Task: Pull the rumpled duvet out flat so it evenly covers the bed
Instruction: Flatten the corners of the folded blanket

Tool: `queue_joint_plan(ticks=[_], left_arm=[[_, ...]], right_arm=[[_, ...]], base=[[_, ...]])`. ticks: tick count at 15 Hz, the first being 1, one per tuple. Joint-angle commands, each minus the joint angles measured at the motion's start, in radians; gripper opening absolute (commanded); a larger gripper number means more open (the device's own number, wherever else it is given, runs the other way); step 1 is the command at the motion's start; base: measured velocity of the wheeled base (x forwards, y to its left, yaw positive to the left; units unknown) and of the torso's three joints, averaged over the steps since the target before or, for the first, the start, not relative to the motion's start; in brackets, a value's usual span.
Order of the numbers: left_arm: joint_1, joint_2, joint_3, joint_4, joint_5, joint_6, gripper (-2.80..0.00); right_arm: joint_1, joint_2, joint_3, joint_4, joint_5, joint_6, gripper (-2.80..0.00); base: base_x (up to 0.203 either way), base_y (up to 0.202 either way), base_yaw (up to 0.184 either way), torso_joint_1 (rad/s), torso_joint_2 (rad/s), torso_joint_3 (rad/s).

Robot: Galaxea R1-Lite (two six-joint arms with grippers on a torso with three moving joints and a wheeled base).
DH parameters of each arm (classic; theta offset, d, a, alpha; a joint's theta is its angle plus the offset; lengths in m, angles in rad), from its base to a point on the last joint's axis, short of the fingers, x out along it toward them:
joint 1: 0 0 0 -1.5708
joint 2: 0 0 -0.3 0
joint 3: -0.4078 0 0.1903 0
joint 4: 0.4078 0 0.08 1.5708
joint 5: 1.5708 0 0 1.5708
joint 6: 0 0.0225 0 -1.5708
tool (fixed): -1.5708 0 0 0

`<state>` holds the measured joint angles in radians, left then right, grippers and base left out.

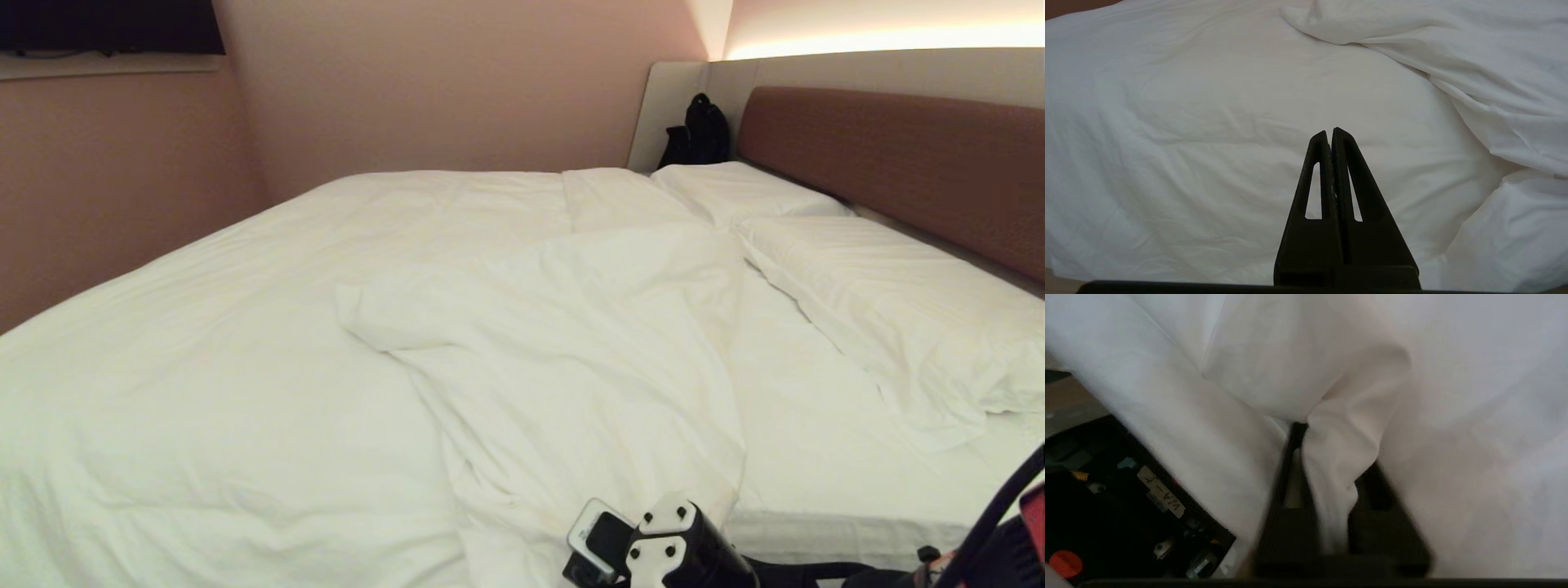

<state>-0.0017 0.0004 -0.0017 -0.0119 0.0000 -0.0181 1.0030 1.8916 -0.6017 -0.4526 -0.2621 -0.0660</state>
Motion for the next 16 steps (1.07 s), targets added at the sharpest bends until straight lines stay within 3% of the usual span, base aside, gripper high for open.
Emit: queue_joint_plan(ticks=[1,4,9,16], left_arm=[[0.0,0.0,0.0,0.0,0.0,0.0,-2.8],[0.0,0.0,0.0,0.0,0.0,0.0,-2.8],[0.0,0.0,0.0,0.0,0.0,0.0,-2.8],[0.0,0.0,0.0,0.0,0.0,0.0,-2.8]], right_arm=[[0.0,0.023,-0.007,-0.004,-0.002,0.007,0.0],[0.0,-0.008,-0.019,-0.084,-0.032,0.014,0.0],[0.0,-0.106,-0.114,-0.101,-0.068,0.0,0.0],[-0.09,-0.08,-0.398,-0.099,-0.087,-0.111,0.0]], base=[[0.0,0.0,0.0,0.0,0.0,0.0],[0.0,0.0,0.0,0.0,0.0,0.0],[0.0,0.0,0.0,0.0,0.0,0.0],[0.0,0.0,0.0,0.0,0.0,0.0]])
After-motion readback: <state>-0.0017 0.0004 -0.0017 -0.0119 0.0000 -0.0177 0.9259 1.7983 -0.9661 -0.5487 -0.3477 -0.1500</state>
